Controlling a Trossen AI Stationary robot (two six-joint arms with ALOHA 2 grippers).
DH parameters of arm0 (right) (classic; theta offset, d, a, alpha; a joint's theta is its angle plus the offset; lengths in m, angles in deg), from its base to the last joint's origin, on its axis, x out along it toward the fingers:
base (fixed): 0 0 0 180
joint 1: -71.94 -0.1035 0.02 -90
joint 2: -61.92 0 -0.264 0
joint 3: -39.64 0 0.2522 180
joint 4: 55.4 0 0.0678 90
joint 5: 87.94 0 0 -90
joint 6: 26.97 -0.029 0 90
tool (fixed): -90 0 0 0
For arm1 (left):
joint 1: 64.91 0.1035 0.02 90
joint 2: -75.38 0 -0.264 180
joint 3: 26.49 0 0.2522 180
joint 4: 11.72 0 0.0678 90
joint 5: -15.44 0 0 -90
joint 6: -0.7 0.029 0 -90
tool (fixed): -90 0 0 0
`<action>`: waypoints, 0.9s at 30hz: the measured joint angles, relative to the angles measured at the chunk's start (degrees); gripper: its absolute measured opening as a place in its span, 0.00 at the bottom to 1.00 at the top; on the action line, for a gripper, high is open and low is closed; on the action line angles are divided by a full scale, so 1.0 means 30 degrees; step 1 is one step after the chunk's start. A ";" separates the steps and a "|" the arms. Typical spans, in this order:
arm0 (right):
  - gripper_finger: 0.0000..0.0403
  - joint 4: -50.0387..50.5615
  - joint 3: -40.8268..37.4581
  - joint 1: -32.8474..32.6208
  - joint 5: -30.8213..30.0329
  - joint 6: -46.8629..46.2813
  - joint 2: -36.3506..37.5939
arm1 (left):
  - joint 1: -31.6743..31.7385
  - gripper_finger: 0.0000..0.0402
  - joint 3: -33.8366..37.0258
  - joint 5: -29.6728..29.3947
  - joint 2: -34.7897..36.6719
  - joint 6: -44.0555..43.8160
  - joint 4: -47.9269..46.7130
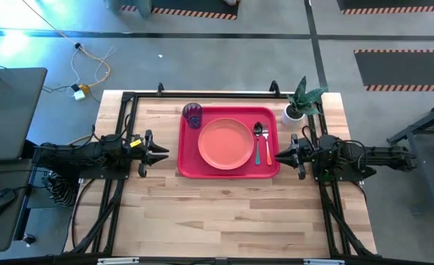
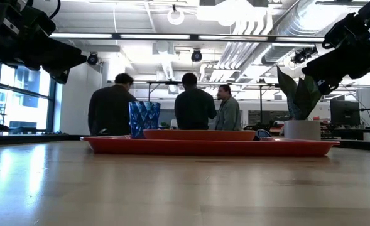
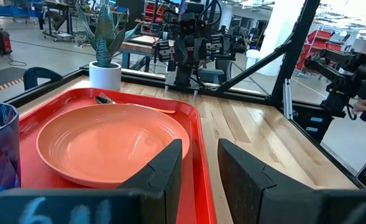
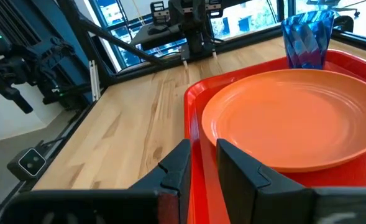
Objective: Pick and place plate/cup/fork/spoon on tray
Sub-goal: Return to Home Position
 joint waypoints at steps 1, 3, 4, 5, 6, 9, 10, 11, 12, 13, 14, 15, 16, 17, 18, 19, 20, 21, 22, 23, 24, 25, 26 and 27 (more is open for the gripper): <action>0.17 0.0036 0.0000 0.0000 -0.0012 0.0000 0.0002 | 0.0000 0.23 0.0000 0.0000 0.0002 0.0005 0.0000; 0.17 0.0155 0.0000 0.0000 -0.0034 0.0000 0.0002 | 0.0000 0.23 0.0000 0.0000 0.0004 -0.0001 0.0000; 0.17 0.0253 0.0000 0.0001 -0.0048 0.0000 -0.0005 | 0.0000 0.23 0.0000 0.0000 -0.0001 0.0001 0.0000; 0.17 0.0362 0.0000 0.0007 -0.0098 0.0000 -0.0005 | 0.0000 0.23 0.0000 0.0000 -0.0001 0.0009 0.0000; 0.17 0.0420 0.0000 0.0007 -0.0110 0.0000 -0.0009 | 0.0000 0.23 0.0000 0.0000 0.0006 0.0002 0.0000; 0.17 0.0397 0.0000 0.0007 -0.0107 -0.0035 -0.0012 | 0.0000 0.23 0.0000 0.0000 0.0004 0.0001 0.0000; 0.17 0.0397 0.0000 0.0007 -0.0107 -0.0283 -0.0012 | 0.0000 0.23 0.0000 0.0000 -0.0001 0.0005 0.0000; 0.17 0.0398 0.0000 0.0007 -0.0106 -0.0558 -0.0012 | 0.0000 0.23 0.0000 0.0000 -0.0001 0.0001 0.0000; 0.17 0.0397 0.0000 0.0007 -0.0100 -0.0802 -0.0012 | 0.0000 0.23 0.0000 0.0000 0.0006 0.0001 0.0000; 0.17 0.0397 0.0000 0.0007 -0.0100 -0.1021 -0.0012 | 0.0000 0.23 0.0000 0.0000 -0.0001 -0.0005 0.0000; 0.17 0.0397 0.0000 0.0007 -0.0100 -0.1086 -0.0012 | 0.0000 0.23 0.0000 0.0000 0.0002 0.0009 0.0000; 0.17 0.0396 0.0000 0.0007 -0.0100 -0.1081 -0.0012 | 0.0000 0.23 0.0000 0.0000 -0.0001 0.0003 0.0000; 0.17 0.0397 0.0000 0.0007 -0.0100 -0.1011 -0.0012 | 0.0000 0.23 0.0000 0.0000 0.0003 0.0001 0.0000; 0.17 0.0392 0.0000 0.0007 -0.0100 -0.0884 -0.0012 | 0.0000 0.23 0.0000 0.0000 0.0000 0.0001 0.0000; 0.17 0.0397 0.0000 0.0007 -0.0095 -0.0855 -0.0012 | 0.0000 0.23 0.0000 0.0000 0.0000 0.0006 0.0000; 0.17 0.0394 0.0000 0.0007 -0.0095 -0.0895 -0.0012 | 0.0000 0.23 0.0000 0.0000 -0.0001 0.0005 0.0000; 0.17 0.0397 0.0000 0.0007 -0.0093 -0.1026 -0.0012 | 0.0000 0.23 0.0000 0.0000 -0.0001 0.0001 0.0000; 0.17 0.0397 0.0000 0.0007 -0.0092 -0.1007 -0.0012 | 0.0000 0.23 0.0000 0.0000 -0.0001 -0.0001 0.0000; 0.17 0.0397 0.0000 0.0007 -0.0090 -0.0950 -0.0012 | 0.0000 0.23 0.0000 0.0000 0.0005 0.0002 0.0000; 0.17 0.0397 0.0000 0.0007 -0.0091 -0.0916 -0.0012 | 0.0000 0.23 0.0000 0.0000 0.0001 0.0007 0.0000; 0.17 0.0394 0.0000 0.0007 -0.0092 -0.0908 -0.0012 | 0.0000 0.23 0.0000 0.0000 -0.0001 0.0001 0.0000; 0.17 0.0397 0.0000 0.0007 -0.0085 -0.0927 -0.0012 | 0.0000 0.23 0.0000 0.0000 -0.0001 -0.0006 0.0000; 0.17 0.0391 0.0000 0.0007 -0.0092 -0.0993 -0.0012 | 0.0000 0.23 0.0000 0.0000 -0.0001 0.0001 0.0000; 0.17 0.0390 0.0000 0.0007 -0.0078 -0.1005 -0.0012 | 0.0000 0.23 0.0000 0.0000 -0.0001 0.0009 0.0000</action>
